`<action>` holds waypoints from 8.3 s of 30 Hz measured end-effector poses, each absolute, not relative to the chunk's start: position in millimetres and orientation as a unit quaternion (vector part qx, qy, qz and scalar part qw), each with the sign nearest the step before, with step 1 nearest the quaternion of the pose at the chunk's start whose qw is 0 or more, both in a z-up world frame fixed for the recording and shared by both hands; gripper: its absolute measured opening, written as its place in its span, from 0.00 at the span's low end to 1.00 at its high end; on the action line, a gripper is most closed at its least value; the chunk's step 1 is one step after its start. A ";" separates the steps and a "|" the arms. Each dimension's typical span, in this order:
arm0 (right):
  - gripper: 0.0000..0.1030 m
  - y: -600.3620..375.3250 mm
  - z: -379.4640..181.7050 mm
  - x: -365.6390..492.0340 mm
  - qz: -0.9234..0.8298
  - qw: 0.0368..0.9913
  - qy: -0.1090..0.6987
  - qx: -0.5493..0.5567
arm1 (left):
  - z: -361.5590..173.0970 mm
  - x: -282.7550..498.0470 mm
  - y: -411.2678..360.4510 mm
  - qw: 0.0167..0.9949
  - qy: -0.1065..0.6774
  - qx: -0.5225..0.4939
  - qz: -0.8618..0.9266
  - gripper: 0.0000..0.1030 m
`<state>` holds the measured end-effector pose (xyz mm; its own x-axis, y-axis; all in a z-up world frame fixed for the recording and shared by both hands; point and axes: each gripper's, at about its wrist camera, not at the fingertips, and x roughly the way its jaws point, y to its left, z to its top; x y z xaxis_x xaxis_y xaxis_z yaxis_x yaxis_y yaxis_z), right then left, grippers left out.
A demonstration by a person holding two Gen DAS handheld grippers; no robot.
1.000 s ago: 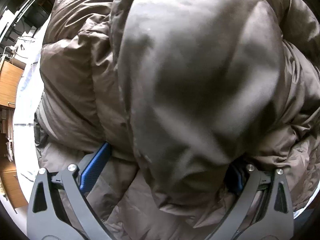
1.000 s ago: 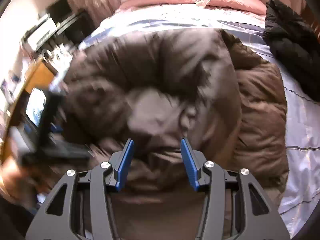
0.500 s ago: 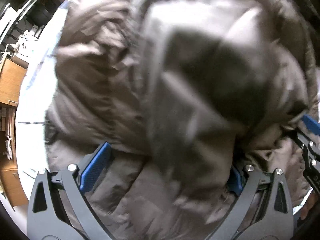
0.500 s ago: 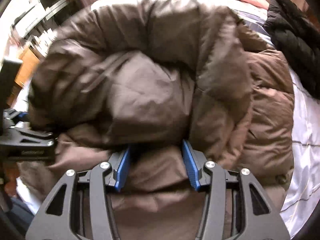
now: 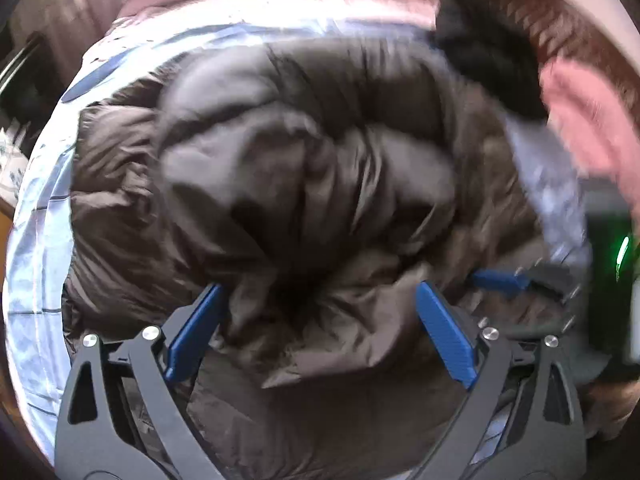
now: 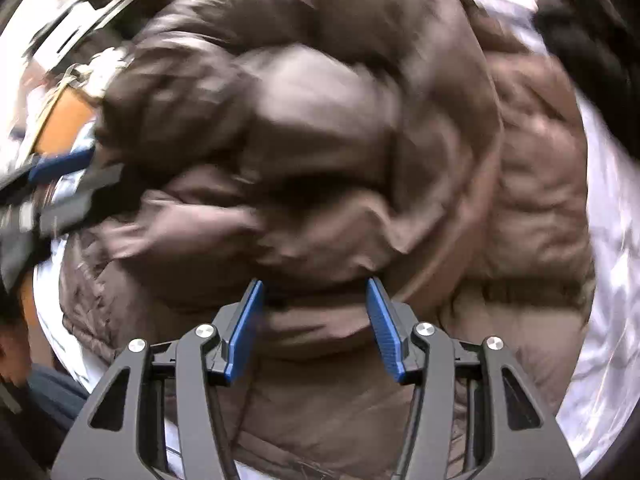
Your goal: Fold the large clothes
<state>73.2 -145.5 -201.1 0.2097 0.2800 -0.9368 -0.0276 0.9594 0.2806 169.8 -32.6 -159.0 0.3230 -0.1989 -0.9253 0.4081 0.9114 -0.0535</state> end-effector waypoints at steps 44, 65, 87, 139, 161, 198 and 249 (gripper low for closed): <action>0.78 -216.0 -170.9 115.6 0.060 0.821 0.464 0.328 | -223.8 181.8 -57.2 0.773 0.603 0.139 -0.139 0.97; 0.84 -235.7 -192.9 321.0 0.095 0.677 0.611 0.399 | -237.0 162.4 -76.9 0.783 0.584 0.165 -0.137 0.98; 0.99 -291.7 -141.4 102.6 0.079 0.773 0.589 0.223 | -182.3 152.3 21.1 0.773 0.608 0.051 -0.173 0.98; 0.87 -307.0 -243.9 3.0 0.145 0.595 0.754 0.236 | -250.2 96.4 201.3 0.669 0.718 -0.110 -0.160 0.71; 0.11 -359.7 -104.0 108.3 0.254 0.733 0.347 0.527 | -136.4 197.0 249.3 0.747 0.515 -0.373 -0.193 0.14; 0.78 -387.9 -112.7 225.7 0.010 0.801 0.386 0.457 | -125.3 248.9 115.2 0.868 0.464 -0.147 -0.104 0.32; 0.94 -229.8 -108.8 256.8 -0.024 0.931 0.350 0.104 | -168.4 274.6 155.9 0.850 0.504 -0.156 -0.003 0.53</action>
